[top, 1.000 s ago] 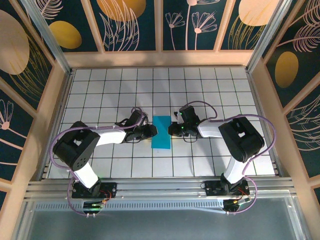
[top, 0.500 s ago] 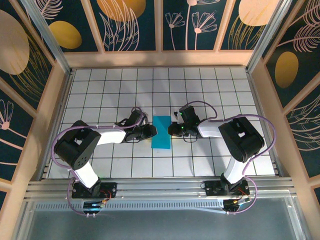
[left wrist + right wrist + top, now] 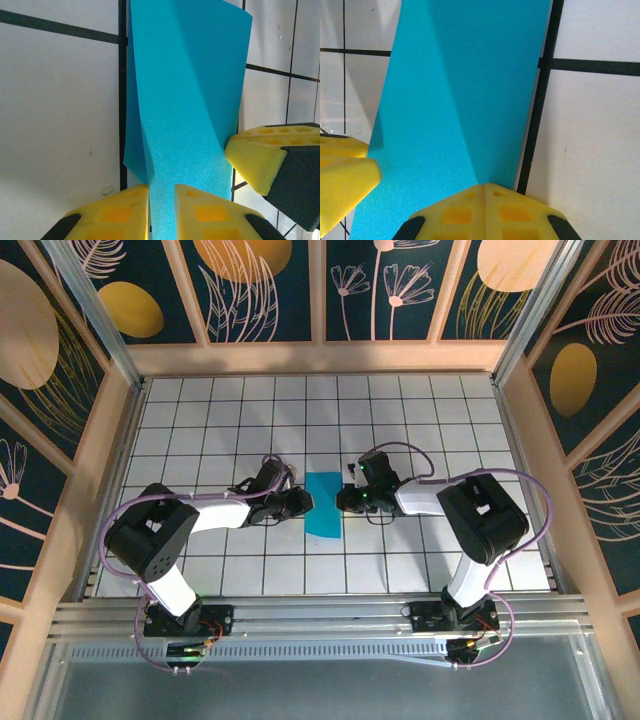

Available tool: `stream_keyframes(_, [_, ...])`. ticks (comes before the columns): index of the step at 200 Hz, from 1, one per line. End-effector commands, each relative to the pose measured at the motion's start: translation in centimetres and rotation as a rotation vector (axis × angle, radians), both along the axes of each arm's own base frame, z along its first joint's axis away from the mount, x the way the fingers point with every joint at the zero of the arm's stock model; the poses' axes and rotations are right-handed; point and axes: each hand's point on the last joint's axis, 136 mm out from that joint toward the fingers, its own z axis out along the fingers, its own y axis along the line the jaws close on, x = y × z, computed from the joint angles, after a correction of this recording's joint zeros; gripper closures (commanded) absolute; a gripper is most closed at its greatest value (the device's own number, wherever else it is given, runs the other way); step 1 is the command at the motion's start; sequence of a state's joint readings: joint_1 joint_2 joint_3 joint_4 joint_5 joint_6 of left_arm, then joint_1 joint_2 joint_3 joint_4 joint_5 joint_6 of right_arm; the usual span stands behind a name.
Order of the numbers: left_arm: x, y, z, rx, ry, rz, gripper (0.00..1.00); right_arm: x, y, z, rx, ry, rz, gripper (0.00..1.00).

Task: Fold a paper plane with a square sheet of paper (fold left side to right side)
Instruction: Third fold the triangle at the center of the table.

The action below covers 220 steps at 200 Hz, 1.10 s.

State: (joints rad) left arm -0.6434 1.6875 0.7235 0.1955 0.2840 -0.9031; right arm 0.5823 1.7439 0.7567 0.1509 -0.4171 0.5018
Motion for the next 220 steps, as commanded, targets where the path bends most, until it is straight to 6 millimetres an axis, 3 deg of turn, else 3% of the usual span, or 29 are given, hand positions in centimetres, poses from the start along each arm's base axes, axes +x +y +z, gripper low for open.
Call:
stream_keyframes(1, [0.1, 0.0, 0.6, -0.02, -0.008, 0.008, 0.85, -1.1, -0.6, -1.5, -0.056, 0.05, 0.023, 1.0])
stream_keyframes(13, [0.0, 0.0, 0.6, -0.02, -0.003, 0.009, 0.89, -0.7, -0.4, -0.9, -0.051, 0.029, 0.025, 0.99])
stream_keyframes(50, [-0.3, 0.0, 1.0, -0.044, 0.021, 0.031, 0.95, 1.2, 0.0, 2.3, -0.053, -0.095, 0.038, 0.79])
stream_keyframes(95, [-0.6, 0.0, 1.8, -0.122, 0.066, 0.101, 1.0, 1.9, -2.3, 6.9, -0.134, -0.301, 0.029, 0.54])
stream_keyframes(122, [-1.0, -0.1, 1.7, -0.149, 0.12, 0.137, 1.0, -0.4, -2.9, 9.0, -0.154, -0.434, 0.051, 0.47])
stream_keyframes(162, [-1.3, 0.0, 1.4, -0.177, 0.158, 0.173, 1.0, -5.1, -0.9, 9.9, -0.21, -0.64, 0.143, 0.41])
stream_keyframes(194, [-1.4, 0.0, 1.3, -0.184, 0.164, 0.177, 1.0, -9.2, 1.6, 8.3, -0.329, -0.804, 0.286, 0.33])
stream_keyframes(220, [-1.4, 0.0, 1.3, -0.18, 0.166, 0.177, 1.0, -10.6, 2.9, 6.5, -0.459, -0.874, 0.36, 0.26])
